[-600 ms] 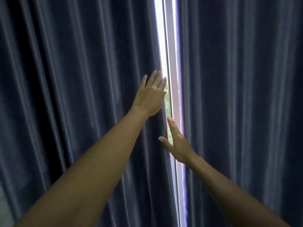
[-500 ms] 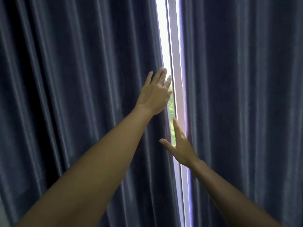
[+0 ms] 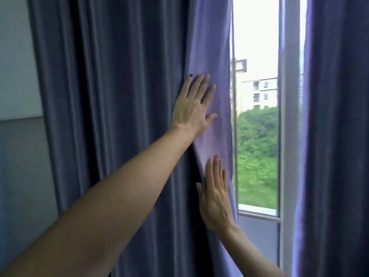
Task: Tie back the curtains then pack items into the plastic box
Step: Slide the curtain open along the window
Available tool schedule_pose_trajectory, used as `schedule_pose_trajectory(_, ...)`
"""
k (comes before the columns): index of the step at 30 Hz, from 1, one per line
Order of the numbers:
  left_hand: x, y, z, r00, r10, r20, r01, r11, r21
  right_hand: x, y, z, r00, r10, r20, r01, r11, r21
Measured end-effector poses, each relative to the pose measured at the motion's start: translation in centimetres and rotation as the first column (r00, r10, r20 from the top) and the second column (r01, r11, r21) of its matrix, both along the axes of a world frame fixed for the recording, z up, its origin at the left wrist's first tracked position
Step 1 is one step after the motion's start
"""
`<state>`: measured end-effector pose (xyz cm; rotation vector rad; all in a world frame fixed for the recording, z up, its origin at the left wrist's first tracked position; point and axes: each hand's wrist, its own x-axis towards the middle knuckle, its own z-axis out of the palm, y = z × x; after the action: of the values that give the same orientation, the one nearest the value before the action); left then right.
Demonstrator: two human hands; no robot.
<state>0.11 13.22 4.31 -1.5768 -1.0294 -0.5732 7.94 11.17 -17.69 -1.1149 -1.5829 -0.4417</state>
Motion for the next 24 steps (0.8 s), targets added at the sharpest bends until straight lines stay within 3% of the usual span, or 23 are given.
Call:
schedule_pose_trajectory(11, -13.5, 5.7, 2.6, 0.937, 0.345, -0.047, -0.340, 0.936, 0.096, -15.1, 8.5, 2.8, 0.958, 0.287, 0.020, -0.285, 0.956, -0.067)
schedule_pose_trajectory(24, -28.9, 17.5, 3.6, 0.900, 0.435, -0.034, -0.427, 0.894, 0.140, -29.4, 20.9, 4.3, 0.932, 0.356, 0.071, -0.346, 0.931, -0.119)
